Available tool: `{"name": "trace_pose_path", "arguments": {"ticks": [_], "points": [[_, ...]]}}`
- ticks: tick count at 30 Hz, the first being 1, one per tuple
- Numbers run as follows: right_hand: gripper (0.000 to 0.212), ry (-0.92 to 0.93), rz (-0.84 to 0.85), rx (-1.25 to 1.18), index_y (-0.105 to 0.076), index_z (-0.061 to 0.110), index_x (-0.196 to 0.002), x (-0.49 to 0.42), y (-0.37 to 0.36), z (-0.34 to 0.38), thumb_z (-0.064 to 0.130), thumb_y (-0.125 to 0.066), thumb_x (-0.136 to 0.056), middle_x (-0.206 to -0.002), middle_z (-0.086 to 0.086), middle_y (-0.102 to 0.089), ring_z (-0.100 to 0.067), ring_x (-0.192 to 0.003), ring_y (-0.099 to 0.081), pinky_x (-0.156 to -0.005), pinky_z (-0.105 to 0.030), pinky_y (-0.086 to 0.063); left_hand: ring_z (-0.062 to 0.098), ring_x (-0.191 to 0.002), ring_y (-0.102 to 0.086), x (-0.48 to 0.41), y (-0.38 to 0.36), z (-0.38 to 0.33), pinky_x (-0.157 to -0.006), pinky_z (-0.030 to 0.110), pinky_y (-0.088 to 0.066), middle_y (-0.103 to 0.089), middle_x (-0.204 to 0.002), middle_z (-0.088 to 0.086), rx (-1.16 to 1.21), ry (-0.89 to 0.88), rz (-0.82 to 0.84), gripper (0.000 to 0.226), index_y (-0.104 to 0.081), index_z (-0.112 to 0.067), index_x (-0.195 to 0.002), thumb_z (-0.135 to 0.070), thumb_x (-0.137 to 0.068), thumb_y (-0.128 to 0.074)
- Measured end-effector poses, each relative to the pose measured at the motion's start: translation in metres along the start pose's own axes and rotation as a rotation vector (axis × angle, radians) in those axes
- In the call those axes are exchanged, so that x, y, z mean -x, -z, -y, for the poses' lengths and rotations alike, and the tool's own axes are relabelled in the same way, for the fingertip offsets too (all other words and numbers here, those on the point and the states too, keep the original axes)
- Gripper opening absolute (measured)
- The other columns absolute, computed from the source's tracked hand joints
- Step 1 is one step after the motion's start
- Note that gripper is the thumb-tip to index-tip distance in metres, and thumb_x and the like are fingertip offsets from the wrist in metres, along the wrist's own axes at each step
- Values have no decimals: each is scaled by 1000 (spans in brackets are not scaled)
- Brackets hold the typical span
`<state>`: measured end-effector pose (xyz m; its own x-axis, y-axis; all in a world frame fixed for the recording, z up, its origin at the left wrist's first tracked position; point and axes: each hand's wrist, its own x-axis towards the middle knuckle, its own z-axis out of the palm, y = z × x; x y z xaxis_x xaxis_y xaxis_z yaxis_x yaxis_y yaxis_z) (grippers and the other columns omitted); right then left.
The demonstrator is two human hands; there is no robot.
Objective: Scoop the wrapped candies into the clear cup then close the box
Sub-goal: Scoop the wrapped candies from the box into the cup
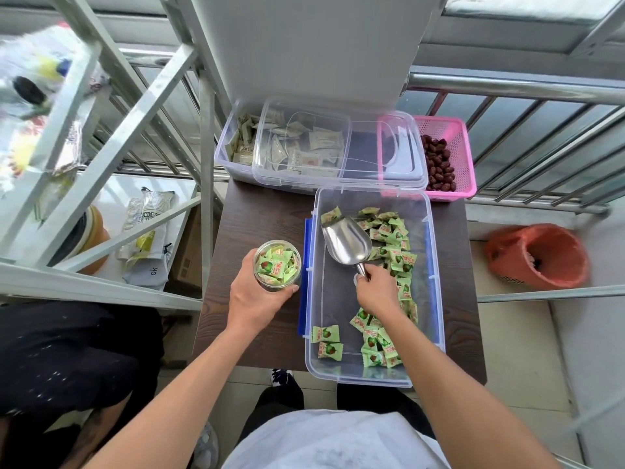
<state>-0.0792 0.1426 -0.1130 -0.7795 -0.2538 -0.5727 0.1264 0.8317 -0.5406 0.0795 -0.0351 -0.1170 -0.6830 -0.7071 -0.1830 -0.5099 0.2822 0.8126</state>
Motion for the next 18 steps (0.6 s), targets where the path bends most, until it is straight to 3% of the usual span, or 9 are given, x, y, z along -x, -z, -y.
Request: {"name": "trace_pose_path", "arguments": {"ticks": [3,5,7,10,12,15,18], "points": [[20,-39,9,-88,-54,8,-72,-5,-1,0,14,-48,-90,-66,-8,-58,-33,-66,-68,-57,-32,-43,7,-113,-58,0,0,0,-92,18,-47,-61,-120,-12,-1,-1,2,89,-48,-32,-133,-37,-60,-97],[18,-45,31,-119,-55,10,-70,-5,6,9,10,-47,-86,-64,-10,-63,-28,-64,-72,-58,-33,-50,7,-113,-57,1,0,-1,-90,14,-44,-61,-120,-12,1,-1,3,88,-47,-33,-133,-35,-60,-97],[16,-28,45,-82,-53,9,-63,-8,14,21,5,-46,-77,-60,-10,-65,-25,-57,-66,-56,-31,-48,6,-112,-57,1,0,-1,-89,13,-44,-61,-119,-13,1,-3,3,87,-47,-34,-132,-35,-60,-97],[21,10,33,14,-39,13,-56,-15,21,34,4,-48,-72,-54,-9,-52,-27,-51,-44,-48,-27,-30,4,-111,-57,0,0,-3,-91,16,-46,-61,-118,-16,2,-9,-5,86,-46,-39,-128,-34,-60,-97],[19,17,16,57,-39,12,-60,-19,19,36,4,-49,-75,-59,-10,-50,-26,-53,-41,-47,-28,-28,4,-110,-58,0,0,-3,-91,16,-45,-61,-117,-16,3,-10,-6,85,-46,-40,-127,-34,-60,-98],[12,21,-16,95,-52,9,-70,-23,9,25,6,-51,-82,-71,-13,-61,-33,-67,-56,-55,-32,-40,5,-111,-58,0,0,-2,-89,13,-44,-61,-117,-16,-2,-8,-5,85,-47,-39,-128,-34,-60,-97],[22,47,-46,97,-67,12,-106,-23,-3,4,10,-49,-94,-98,-13,-67,-35,-92,-64,-68,-33,-45,4,-111,-57,1,0,-2,-88,10,-42,-61,-118,-16,-3,-10,-7,86,-48,-37,-130,-35,-60,-97]]}}
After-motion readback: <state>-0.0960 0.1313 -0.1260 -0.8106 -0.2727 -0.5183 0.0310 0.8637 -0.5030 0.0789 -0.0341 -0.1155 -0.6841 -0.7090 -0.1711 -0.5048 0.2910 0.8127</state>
